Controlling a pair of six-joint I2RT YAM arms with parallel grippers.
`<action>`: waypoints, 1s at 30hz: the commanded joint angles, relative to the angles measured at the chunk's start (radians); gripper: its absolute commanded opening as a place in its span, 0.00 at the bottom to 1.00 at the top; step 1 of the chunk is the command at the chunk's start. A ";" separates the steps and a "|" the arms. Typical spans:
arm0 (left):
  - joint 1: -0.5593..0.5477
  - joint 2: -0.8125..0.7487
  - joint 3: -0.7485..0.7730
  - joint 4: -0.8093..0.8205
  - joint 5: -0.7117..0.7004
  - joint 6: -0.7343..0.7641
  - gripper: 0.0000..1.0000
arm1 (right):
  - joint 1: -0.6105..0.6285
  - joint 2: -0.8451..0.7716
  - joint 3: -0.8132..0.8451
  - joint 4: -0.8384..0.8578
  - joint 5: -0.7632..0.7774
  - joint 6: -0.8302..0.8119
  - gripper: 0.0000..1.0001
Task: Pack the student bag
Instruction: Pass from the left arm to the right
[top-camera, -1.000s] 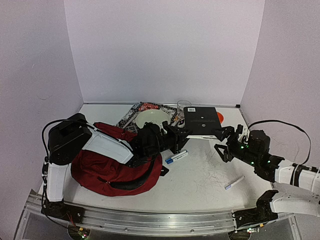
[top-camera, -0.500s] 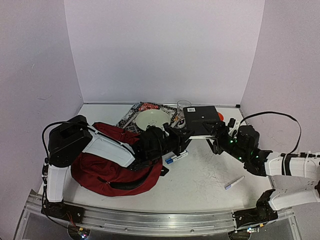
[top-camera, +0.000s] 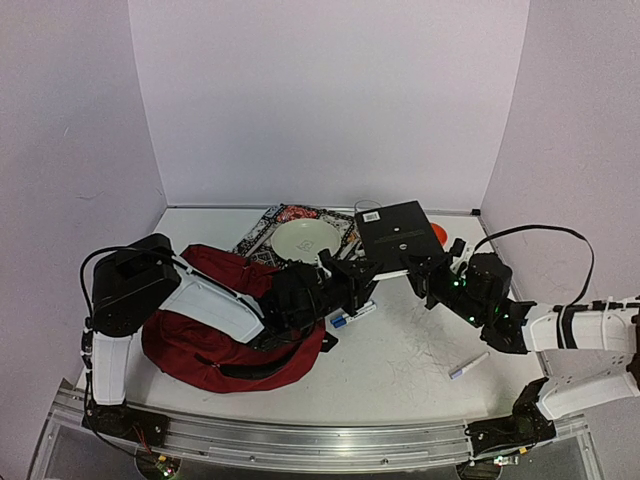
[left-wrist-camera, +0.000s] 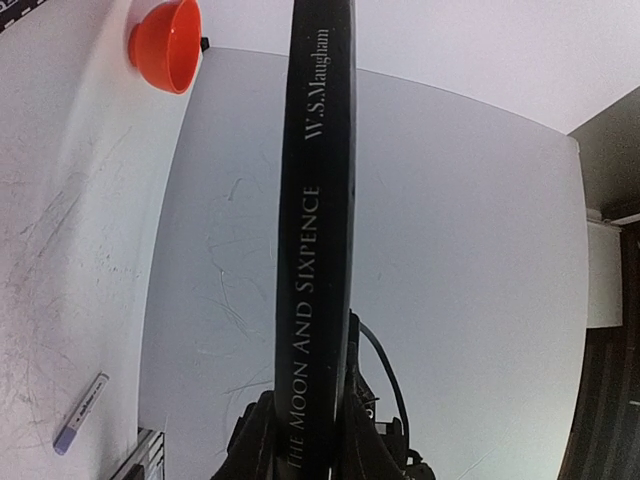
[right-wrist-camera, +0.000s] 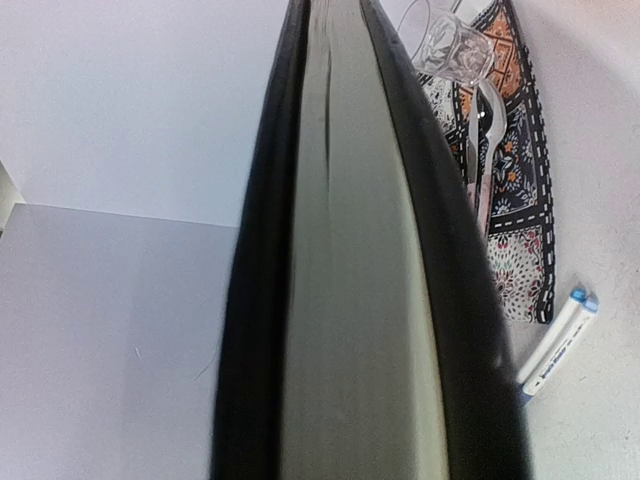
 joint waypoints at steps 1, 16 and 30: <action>-0.007 -0.148 -0.064 0.120 0.005 0.055 0.25 | -0.008 -0.047 0.014 0.108 0.021 -0.074 0.03; 0.041 -0.495 -0.239 -0.335 0.004 0.443 0.65 | -0.008 -0.139 0.032 -0.009 -0.040 -0.142 0.00; 0.048 -0.506 0.126 -1.303 -0.191 0.837 0.76 | -0.009 -0.168 0.040 -0.146 -0.107 -0.192 0.00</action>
